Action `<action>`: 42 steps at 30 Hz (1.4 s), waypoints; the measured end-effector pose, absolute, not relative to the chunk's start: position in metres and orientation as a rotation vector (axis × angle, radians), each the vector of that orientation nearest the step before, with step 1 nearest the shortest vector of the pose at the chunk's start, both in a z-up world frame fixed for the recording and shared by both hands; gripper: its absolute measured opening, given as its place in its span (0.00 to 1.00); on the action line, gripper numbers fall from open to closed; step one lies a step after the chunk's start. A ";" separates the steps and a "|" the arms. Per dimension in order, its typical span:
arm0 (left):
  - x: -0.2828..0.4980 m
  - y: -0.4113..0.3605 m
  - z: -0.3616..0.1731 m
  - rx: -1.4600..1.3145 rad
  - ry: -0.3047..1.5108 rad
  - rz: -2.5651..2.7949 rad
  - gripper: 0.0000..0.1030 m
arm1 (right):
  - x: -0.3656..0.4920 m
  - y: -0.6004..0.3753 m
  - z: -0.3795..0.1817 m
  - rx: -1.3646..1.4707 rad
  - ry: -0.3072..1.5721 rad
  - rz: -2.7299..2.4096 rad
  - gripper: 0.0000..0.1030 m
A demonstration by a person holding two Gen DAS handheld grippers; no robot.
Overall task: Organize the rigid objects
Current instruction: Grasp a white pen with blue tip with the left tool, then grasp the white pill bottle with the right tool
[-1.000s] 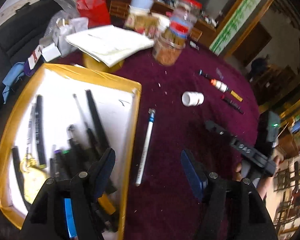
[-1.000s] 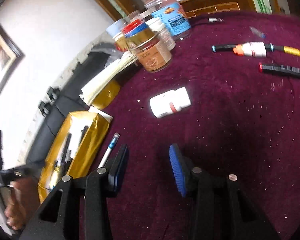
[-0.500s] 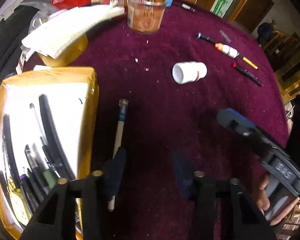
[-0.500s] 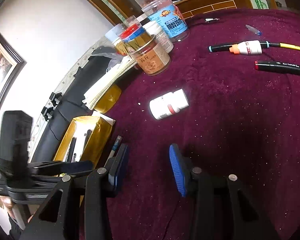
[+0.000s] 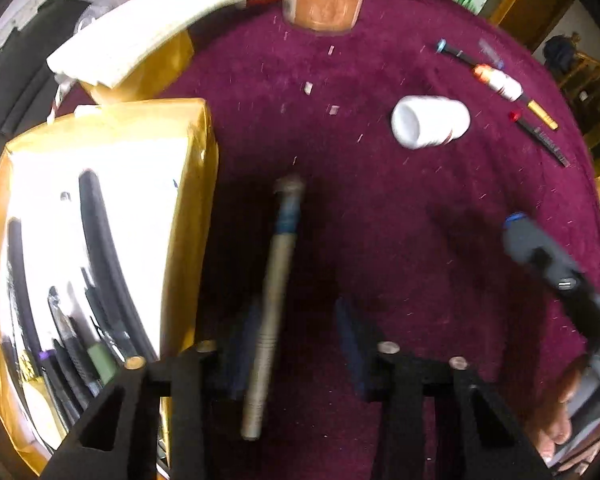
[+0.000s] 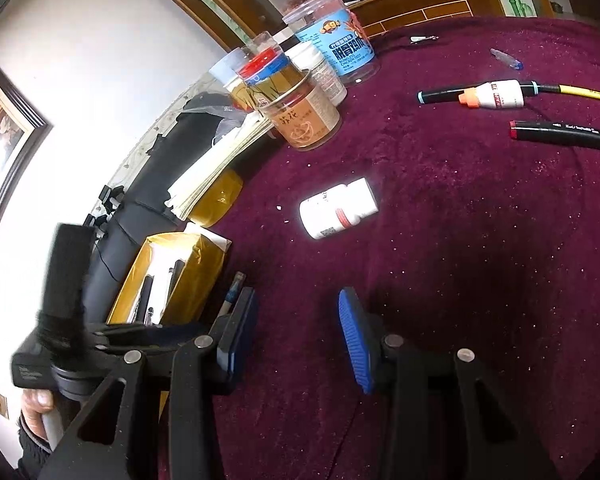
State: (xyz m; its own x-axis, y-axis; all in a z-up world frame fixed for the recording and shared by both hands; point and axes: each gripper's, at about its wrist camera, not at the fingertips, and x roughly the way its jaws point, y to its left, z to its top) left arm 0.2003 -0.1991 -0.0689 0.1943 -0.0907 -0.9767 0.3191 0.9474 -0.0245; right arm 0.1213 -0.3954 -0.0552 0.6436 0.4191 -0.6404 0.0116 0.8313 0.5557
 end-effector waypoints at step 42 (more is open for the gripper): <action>0.069 -0.059 -0.022 -0.281 1.212 -0.452 0.06 | 0.218 -0.393 -0.068 0.796 0.998 -0.005 0.46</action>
